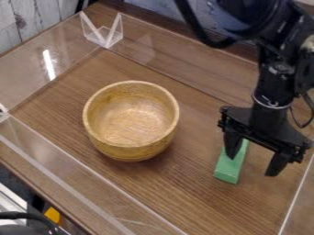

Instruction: Put the green block in the brown bowl

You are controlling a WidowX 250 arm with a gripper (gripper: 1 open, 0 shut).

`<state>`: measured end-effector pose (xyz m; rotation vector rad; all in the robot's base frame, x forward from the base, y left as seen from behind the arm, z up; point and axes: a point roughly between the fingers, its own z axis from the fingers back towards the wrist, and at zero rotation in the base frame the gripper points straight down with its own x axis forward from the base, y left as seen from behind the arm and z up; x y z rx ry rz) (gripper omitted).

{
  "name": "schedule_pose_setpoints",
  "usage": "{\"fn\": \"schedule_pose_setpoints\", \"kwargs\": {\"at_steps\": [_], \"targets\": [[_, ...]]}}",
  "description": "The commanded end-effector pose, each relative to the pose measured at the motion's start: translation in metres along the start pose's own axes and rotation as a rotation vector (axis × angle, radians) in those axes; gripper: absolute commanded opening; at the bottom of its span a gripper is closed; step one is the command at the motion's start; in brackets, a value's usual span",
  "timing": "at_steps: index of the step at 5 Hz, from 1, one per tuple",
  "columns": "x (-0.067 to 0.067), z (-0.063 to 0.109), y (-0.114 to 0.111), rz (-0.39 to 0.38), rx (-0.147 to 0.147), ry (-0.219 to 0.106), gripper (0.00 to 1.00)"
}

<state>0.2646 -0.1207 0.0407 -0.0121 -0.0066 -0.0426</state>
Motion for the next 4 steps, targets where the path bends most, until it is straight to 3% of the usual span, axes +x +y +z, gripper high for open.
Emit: {"fn": "schedule_pose_setpoints", "kwargs": {"at_steps": [1,3,4], "targets": [[0.013,0.01,-0.009,-0.025,-0.006,-0.04,1.0],[0.019,-0.003,0.003,-0.063,0.009,-0.027,1.0],[0.017,0.012,0.007,0.002,0.016,-0.023,1.0]]}}
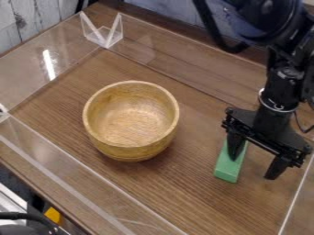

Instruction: Put the green block in the brown bowl

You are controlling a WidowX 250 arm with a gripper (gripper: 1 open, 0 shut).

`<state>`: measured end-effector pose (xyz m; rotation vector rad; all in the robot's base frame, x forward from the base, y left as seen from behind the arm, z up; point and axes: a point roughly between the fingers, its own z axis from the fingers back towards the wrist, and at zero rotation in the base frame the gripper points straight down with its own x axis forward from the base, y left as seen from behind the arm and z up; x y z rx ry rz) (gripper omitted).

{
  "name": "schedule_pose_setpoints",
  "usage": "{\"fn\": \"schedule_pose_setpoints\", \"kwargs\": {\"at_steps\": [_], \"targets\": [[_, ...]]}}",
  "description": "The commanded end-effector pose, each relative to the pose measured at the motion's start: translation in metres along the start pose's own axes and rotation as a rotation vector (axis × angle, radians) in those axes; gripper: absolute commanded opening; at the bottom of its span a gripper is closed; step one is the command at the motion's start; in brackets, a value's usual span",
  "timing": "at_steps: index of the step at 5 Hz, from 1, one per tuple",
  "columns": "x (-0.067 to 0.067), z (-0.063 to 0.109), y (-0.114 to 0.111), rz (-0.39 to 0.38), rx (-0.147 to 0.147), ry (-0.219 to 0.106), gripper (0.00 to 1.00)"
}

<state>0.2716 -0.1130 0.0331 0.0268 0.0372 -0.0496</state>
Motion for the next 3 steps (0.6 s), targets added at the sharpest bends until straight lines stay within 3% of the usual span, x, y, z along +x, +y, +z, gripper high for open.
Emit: {"fn": "schedule_pose_setpoints", "kwargs": {"at_steps": [1,3], "targets": [[0.008,0.033,0.004,0.074,-0.014,-0.061,1.0],[0.004,0.031,-0.007,0.132,0.004,-0.05,1.0]]}}
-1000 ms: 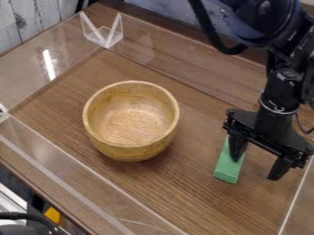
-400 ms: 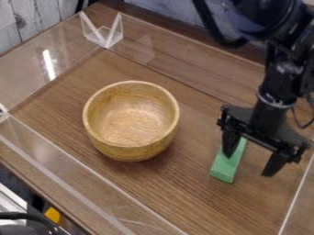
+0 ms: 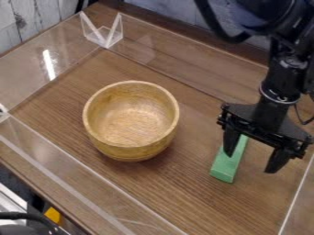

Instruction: Put the green block in the brown bowl

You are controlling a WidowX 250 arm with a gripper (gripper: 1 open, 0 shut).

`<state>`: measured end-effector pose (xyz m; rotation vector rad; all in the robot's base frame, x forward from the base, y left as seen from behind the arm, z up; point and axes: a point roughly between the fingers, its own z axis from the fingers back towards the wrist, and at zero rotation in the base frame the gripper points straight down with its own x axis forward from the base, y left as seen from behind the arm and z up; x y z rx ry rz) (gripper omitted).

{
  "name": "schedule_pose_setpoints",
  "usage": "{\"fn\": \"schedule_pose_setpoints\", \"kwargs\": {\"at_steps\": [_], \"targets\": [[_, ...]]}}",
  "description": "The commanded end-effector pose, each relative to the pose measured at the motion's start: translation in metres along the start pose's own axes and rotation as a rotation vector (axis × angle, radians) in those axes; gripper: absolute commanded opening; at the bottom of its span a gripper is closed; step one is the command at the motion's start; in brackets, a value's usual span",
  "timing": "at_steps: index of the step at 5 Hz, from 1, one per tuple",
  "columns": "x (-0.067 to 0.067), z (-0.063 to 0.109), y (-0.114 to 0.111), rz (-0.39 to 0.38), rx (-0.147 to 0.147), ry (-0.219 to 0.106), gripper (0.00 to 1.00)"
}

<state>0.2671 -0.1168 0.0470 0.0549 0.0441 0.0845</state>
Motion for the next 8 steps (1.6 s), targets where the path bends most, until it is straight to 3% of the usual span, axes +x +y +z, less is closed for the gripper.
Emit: {"fn": "schedule_pose_setpoints", "kwargs": {"at_steps": [1,2,3,4,6,8], "targets": [[0.015,0.025,-0.005,-0.004,-0.016,-0.053,1.0],[0.021,0.031,-0.005,-0.004,-0.004,-0.049,1.0],[0.02,0.024,-0.001,0.01,0.006,-0.043,0.0],[0.018,0.02,0.003,0.022,0.014,-0.039,1.0],[0.009,0.015,0.009,0.052,0.03,-0.028,1.0],[0.006,-0.008,0.016,0.043,0.044,-0.02,1.0]]}}
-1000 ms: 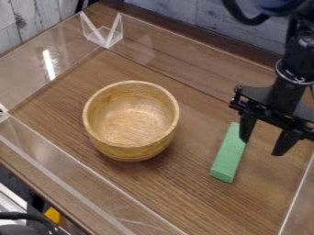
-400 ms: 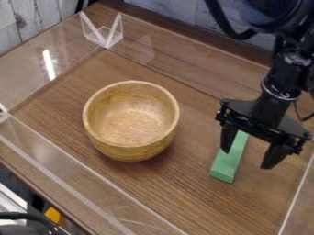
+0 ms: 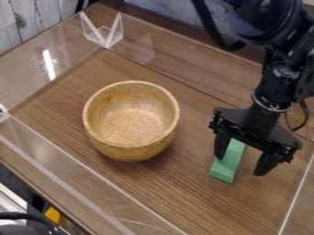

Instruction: Put the green block in the brown bowl

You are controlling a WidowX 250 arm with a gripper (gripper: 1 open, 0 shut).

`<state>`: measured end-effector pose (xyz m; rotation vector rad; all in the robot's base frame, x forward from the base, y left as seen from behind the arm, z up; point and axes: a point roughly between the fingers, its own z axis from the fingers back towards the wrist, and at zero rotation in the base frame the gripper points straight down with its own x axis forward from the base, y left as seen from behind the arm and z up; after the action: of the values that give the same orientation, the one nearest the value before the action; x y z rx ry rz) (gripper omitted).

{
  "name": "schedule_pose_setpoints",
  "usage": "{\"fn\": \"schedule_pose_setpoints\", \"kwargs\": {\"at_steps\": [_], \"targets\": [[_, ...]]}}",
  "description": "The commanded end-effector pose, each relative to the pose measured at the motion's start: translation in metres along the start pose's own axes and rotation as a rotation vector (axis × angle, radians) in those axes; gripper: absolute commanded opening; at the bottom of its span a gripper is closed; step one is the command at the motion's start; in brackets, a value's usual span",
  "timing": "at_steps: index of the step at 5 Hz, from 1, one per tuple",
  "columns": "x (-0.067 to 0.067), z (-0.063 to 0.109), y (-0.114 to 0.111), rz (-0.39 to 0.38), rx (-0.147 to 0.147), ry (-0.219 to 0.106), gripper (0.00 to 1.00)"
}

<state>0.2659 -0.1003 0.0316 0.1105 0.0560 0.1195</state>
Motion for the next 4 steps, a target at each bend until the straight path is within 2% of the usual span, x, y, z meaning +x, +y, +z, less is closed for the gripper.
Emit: {"fn": "schedule_pose_setpoints", "kwargs": {"at_steps": [1,2,3,4], "targets": [[0.009,0.002,0.004,0.007,-0.007,-0.027,1.0],[0.013,-0.003,0.006,0.004,-0.004,-0.024,0.0],[0.017,-0.006,0.008,-0.001,-0.005,-0.025,0.0],[0.005,0.006,0.011,0.058,-0.017,-0.023,0.0]]}}
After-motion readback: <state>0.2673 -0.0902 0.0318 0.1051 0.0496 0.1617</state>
